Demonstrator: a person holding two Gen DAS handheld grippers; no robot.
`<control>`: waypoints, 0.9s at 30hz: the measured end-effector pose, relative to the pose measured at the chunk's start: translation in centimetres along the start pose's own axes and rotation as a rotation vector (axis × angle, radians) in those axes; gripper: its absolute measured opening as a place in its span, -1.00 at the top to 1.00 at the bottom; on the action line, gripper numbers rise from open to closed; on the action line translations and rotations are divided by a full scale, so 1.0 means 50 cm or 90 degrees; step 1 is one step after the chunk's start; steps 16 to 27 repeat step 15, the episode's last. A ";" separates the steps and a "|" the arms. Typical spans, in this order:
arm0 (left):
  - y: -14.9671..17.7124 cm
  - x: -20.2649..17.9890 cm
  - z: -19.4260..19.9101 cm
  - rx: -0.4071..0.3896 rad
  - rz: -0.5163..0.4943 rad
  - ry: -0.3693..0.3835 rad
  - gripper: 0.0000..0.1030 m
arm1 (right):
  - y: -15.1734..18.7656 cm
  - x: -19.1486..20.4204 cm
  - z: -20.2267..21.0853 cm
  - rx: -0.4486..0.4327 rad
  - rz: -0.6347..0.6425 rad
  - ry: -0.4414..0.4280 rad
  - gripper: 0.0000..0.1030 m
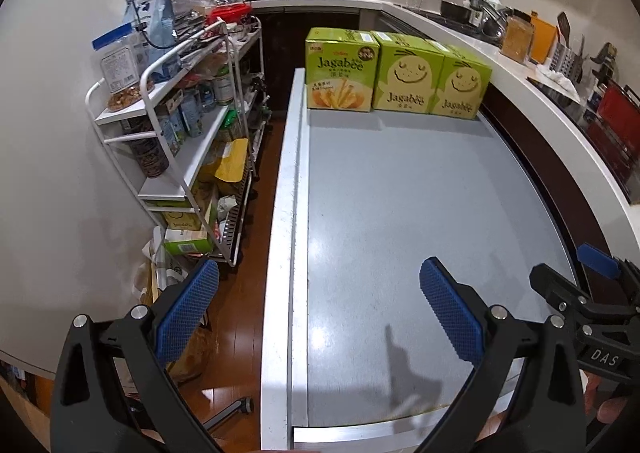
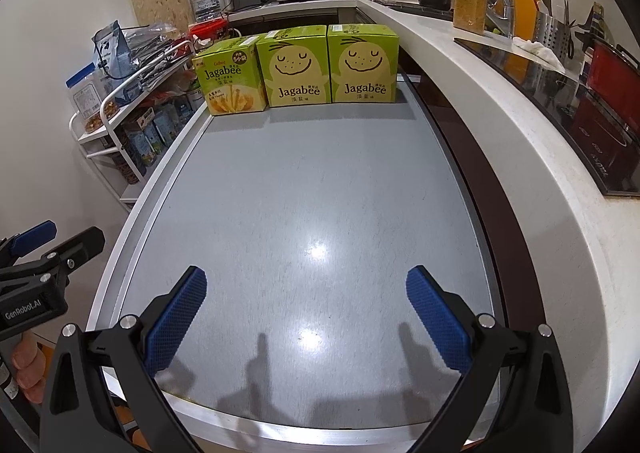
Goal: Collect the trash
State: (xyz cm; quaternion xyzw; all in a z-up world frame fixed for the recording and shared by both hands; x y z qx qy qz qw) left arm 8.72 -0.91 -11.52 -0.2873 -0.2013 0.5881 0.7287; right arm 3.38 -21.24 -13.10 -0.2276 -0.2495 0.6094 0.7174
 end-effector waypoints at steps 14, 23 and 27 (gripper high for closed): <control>-0.001 0.034 -0.016 0.045 0.059 0.021 -0.97 | -0.023 -0.012 0.021 -0.012 -0.014 -0.007 -0.91; -0.003 0.039 -0.014 0.045 0.069 0.028 -0.97 | -0.032 -0.016 0.030 -0.015 -0.013 -0.008 -0.91; -0.003 0.039 -0.014 0.045 0.069 0.028 -0.97 | -0.032 -0.016 0.030 -0.015 -0.013 -0.008 -0.91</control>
Point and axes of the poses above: each gripper's, at about its wrist camera, not at the fingertips, and z roughly against the way its jaws point, x to its left, y to its underside, the point moved 6 cm from there along -z, roughly the way its jaws point, and after that the axes turned 1 degree about y, right-handed, at the moved point
